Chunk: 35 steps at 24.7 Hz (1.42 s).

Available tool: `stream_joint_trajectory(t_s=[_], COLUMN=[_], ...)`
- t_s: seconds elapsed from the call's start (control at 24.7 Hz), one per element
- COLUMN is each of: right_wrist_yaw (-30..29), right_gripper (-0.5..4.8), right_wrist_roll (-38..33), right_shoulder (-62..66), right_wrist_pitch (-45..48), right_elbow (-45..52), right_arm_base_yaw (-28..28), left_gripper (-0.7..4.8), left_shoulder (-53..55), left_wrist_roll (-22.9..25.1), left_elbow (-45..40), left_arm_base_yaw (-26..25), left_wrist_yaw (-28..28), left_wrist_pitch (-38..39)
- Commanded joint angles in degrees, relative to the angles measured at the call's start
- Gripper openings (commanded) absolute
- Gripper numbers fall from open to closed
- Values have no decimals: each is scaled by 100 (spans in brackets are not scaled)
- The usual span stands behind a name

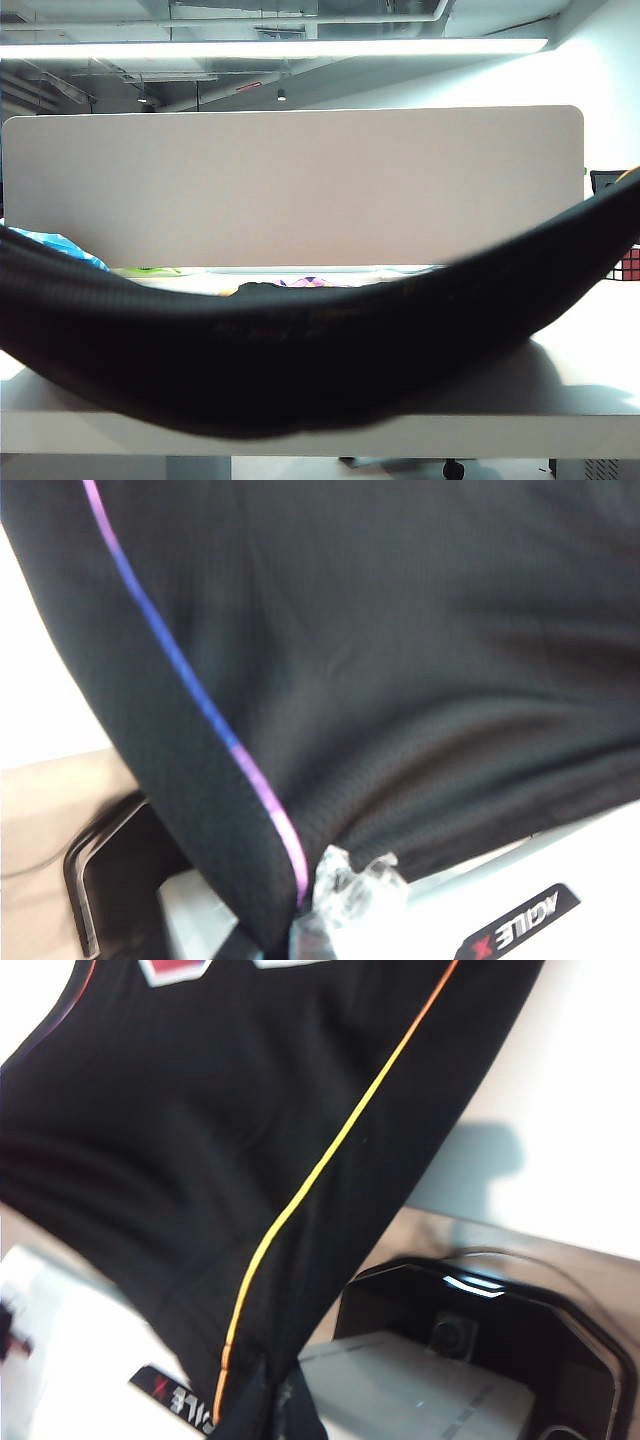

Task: Fold the bottom side of the basketball jersey horizontally towards the center, about one-third of the way, and then fold the bottom of the basketball jersey up towards the top, creating a neat rectangle.

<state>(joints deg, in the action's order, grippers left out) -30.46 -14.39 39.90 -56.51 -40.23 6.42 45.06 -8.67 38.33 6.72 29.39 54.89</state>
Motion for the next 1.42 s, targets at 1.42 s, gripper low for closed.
stream_joint_trajectory(t_s=[1.42], right_wrist_yaw=[782], right_gripper=[72], right_wrist_roll=[411], right_shoulder=[6599], right_wrist_pitch=[4063], right_elbow=[-3921], right_arm_base_yaw=[-428], left_gripper=[83], left_shoulder=[5825], left_wrist_roll=[431], left_elbow=[3805], left_arm_base_yaw=[-201], left_wrist_yaw=[-1401], left_wrist_pitch=[-4599])
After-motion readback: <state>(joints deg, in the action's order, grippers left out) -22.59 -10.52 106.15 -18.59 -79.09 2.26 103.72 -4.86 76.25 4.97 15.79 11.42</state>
